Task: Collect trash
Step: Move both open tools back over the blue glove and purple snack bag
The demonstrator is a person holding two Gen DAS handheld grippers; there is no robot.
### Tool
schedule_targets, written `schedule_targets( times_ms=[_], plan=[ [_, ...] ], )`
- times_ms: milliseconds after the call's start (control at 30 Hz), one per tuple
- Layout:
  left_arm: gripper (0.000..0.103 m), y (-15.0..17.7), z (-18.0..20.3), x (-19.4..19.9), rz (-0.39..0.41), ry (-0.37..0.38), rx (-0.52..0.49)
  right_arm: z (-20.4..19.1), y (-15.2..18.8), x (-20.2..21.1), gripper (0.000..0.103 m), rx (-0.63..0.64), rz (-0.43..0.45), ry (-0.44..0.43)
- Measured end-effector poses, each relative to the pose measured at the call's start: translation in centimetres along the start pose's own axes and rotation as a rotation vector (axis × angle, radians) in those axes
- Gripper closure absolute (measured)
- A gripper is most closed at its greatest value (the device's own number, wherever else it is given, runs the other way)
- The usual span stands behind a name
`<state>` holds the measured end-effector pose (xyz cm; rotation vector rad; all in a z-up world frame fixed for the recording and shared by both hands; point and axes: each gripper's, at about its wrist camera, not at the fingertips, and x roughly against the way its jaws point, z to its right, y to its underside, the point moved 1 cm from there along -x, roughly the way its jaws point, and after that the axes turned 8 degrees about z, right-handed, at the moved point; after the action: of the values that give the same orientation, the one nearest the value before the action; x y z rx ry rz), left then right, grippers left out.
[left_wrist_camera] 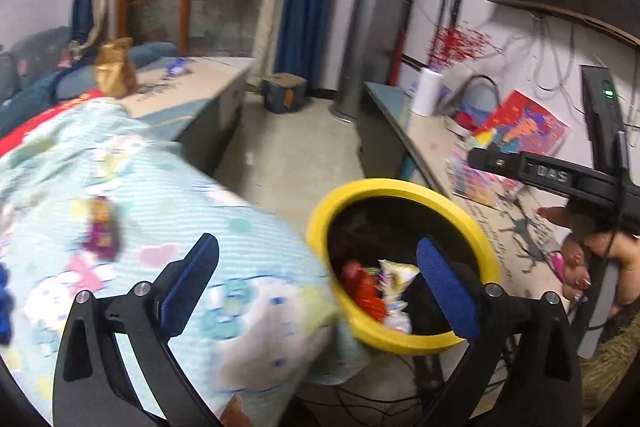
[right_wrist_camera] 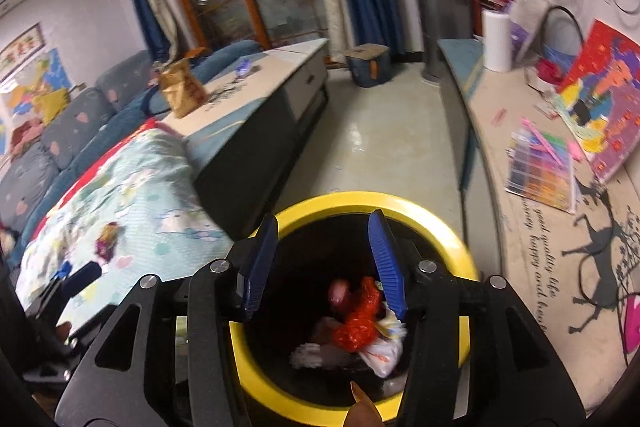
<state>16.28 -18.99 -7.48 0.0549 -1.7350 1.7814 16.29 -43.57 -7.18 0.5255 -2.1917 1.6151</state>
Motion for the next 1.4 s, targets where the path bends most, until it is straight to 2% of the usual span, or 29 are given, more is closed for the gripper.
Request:
schedule_targets(
  times_ms=[33,467,800,1067,1400],
  plan=[
    [0.007,0.0,-0.5,0.5,0.007,-0.019,0.003,-0.7,0.0,0.1,0.054,0.012,0.003,-0.017],
    [0.007,-0.8,-8.0,7.8,0.113,-0.28,0.039,-11.4,0.9,1.2,0.048,0.181,0.019,-0.237],
    [0.007,0.0,-15.0,12.6,0.165,-0.446,0.119,-18.2,1.8,0.6,0.048,0.288,-0.005,-0.307],
    [0.007,0.9,-18.6,14.3,0.175,-0.506,0.197,-21.9,2.8,-0.6,0.048,0.334,-0.03,-0.359],
    [0.007,2.5,-22.2,14.1,0.119,-0.539,0.289,-24.3,3.4,-4.2,0.048,0.335,-0.091,-0.361]
  ],
)
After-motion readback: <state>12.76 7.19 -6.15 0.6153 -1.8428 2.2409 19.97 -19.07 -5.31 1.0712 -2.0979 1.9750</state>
